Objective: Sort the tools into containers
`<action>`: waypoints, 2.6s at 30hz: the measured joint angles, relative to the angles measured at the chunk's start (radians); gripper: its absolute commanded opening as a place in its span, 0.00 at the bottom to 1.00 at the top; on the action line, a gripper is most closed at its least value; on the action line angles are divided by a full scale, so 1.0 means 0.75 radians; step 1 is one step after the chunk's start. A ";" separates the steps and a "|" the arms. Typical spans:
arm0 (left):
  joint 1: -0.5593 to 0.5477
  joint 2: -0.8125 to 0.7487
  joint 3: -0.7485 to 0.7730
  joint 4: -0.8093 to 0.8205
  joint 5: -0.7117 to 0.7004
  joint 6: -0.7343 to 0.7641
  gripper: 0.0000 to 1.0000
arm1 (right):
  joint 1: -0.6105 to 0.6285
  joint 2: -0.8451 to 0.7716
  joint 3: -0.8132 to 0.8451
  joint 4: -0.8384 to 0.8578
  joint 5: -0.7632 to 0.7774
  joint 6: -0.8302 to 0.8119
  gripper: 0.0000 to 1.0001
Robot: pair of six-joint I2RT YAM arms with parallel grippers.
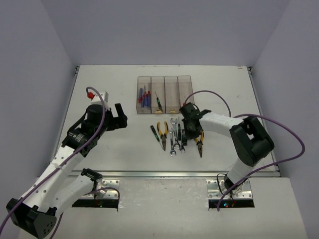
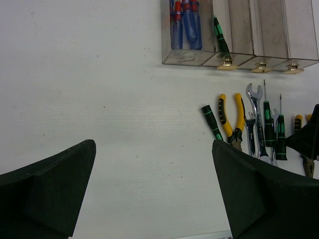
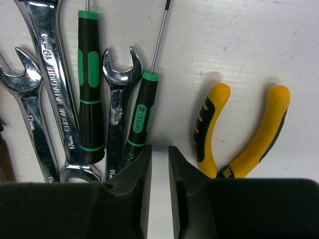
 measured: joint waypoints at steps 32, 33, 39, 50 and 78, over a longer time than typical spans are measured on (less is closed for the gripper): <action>0.000 -0.001 -0.001 0.005 0.029 0.000 1.00 | -0.004 0.055 0.032 0.043 -0.023 0.076 0.20; 0.000 -0.001 -0.001 0.005 0.030 0.001 1.00 | -0.004 0.054 0.032 0.045 -0.023 0.080 0.17; 0.000 -0.001 -0.001 0.005 0.032 0.004 1.00 | -0.004 0.047 0.024 0.055 -0.014 0.081 0.05; 0.000 -0.013 -0.001 0.005 0.035 0.004 1.00 | -0.004 -0.151 0.117 0.008 -0.089 0.072 0.04; 0.000 0.020 -0.001 0.002 0.009 0.004 1.00 | -0.039 0.848 1.554 -0.249 -0.206 -0.006 0.51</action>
